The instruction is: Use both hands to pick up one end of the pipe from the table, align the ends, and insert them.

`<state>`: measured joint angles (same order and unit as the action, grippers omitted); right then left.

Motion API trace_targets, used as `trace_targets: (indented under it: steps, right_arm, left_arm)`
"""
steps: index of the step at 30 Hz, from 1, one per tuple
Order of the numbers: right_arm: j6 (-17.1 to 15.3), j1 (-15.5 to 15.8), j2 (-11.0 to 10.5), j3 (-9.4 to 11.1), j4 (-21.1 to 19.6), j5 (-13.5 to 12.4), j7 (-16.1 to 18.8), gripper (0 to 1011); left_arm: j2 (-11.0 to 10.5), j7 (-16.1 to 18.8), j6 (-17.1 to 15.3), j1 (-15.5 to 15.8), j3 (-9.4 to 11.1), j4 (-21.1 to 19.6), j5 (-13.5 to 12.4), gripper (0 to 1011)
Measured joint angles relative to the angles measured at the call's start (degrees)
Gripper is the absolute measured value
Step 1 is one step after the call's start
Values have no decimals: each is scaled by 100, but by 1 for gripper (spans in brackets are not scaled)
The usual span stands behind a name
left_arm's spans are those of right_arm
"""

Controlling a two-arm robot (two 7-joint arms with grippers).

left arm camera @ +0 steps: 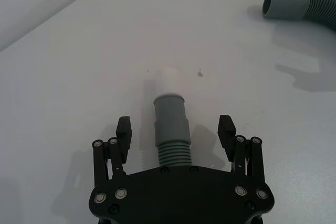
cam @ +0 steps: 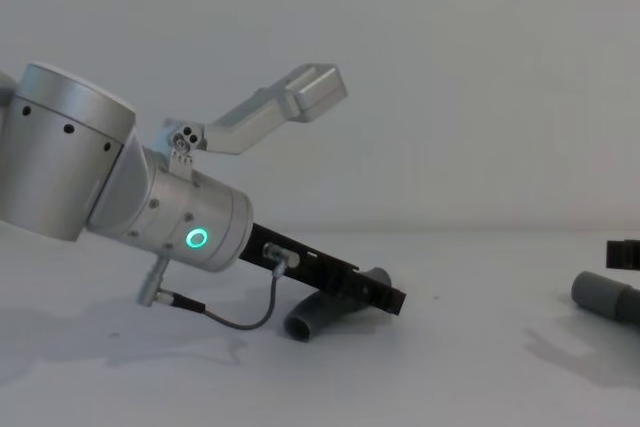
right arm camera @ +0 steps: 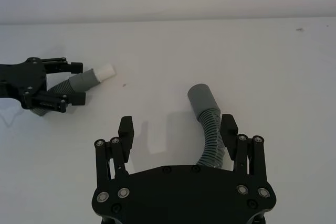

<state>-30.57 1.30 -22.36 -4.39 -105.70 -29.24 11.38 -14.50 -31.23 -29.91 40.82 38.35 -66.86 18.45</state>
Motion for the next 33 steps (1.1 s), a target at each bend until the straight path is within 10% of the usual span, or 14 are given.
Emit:
trace_targets:
  steps: [12, 33]
  right_arm:
    - [0, 0, 0, 0, 0, 0, 0, 1000]
    - [0, 0, 0, 0, 0, 0, 0, 1000]
  left_arm:
    - [25, -46, 65, 44, 44, 86, -62, 968]
    - [35, -67, 92, 62, 64, 125, -89, 355]
